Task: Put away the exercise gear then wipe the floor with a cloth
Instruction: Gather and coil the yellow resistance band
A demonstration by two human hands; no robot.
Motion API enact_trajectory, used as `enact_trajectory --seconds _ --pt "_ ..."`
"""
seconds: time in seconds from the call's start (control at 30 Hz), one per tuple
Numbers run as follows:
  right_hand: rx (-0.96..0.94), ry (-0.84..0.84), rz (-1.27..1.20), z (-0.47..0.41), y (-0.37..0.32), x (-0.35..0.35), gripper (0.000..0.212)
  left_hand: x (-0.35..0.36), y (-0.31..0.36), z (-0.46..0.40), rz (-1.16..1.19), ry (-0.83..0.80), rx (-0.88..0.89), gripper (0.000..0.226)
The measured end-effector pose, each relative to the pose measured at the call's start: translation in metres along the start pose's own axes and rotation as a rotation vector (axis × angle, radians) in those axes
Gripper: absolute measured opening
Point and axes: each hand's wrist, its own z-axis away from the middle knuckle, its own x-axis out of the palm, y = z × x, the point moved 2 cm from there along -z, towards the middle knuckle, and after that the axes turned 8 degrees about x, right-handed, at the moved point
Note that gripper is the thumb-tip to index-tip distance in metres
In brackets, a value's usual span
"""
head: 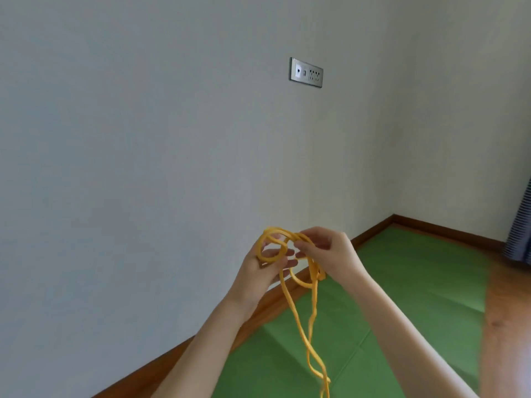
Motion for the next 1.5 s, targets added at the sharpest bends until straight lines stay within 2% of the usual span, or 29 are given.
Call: enact_trajectory --seconds 0.1,0.17,0.27,0.37,0.53,0.63,0.73,0.83,0.97,1.03,1.1,1.17,1.23,1.3,1.37,1.43,1.5 --pt "0.105 -0.020 -0.086 0.016 0.044 0.020 0.016 -0.017 -0.041 0.027 0.070 0.105 -0.034 0.026" --pt "0.133 -0.072 -0.037 0.029 0.074 0.043 0.022 -0.031 -0.075 0.050 0.049 0.143 -0.064 0.028" --pt "0.189 -0.155 0.008 0.054 0.117 0.079 0.015 -0.043 -0.118 0.085 0.024 0.146 -0.137 0.041" --pt "0.289 -0.237 -0.018 0.085 0.158 0.109 0.019 -0.051 -0.156 0.110 0.024 0.204 -0.203 0.049" --pt "0.407 -0.299 -0.010 0.128 0.201 0.139 0.025 -0.056 -0.185 0.135 0.046 0.256 -0.306 0.023" --pt "0.468 -0.388 0.025 0.137 0.209 0.143 0.012 -0.057 -0.191 0.140 0.001 0.230 -0.322 0.032" --pt "0.479 -0.493 0.172 0.140 0.209 0.141 0.011 -0.053 -0.189 0.144 -0.055 0.137 -0.329 0.034" --pt "0.347 -0.386 0.298 0.137 0.202 0.137 0.014 -0.049 -0.177 0.147 -0.024 0.061 -0.315 0.026" --pt "0.352 -0.290 0.172 0.137 0.195 0.133 0.022 -0.059 -0.157 0.142 0.067 -0.064 -0.354 0.034" --pt "0.365 -0.260 0.080 0.138 0.192 0.130 0.021 -0.072 -0.151 0.138 0.163 -0.006 -0.359 0.030" --pt "0.376 -0.272 -0.044 0.138 0.189 0.125 0.018 -0.085 -0.148 0.134 0.255 0.130 -0.331 0.019" --pt "0.383 -0.288 -0.089 0.138 0.188 0.121 0.016 -0.097 -0.151 0.135 0.278 0.209 -0.320 0.022" --pt "0.384 -0.261 -0.116 0.137 0.191 0.117 0.013 -0.106 -0.155 0.140 0.218 0.187 -0.317 0.033" --pt "0.380 -0.207 -0.129 0.135 0.195 0.114 0.012 -0.112 -0.161 0.148 0.107 0.120 -0.329 0.033" --pt "0.345 -0.152 -0.003 0.134 0.196 0.112 0.012 -0.114 -0.168 0.156 -0.045 -0.009 -0.362 0.031" --pt "0.284 -0.131 0.172 0.133 0.196 0.110 0.010 -0.115 -0.175 0.158 -0.244 -0.175 -0.410 0.052" --pt "0.250 -0.160 0.283 0.135 0.195 0.109 0.007 -0.116 -0.177 0.155 -0.486 -0.250 -0.410 0.072"
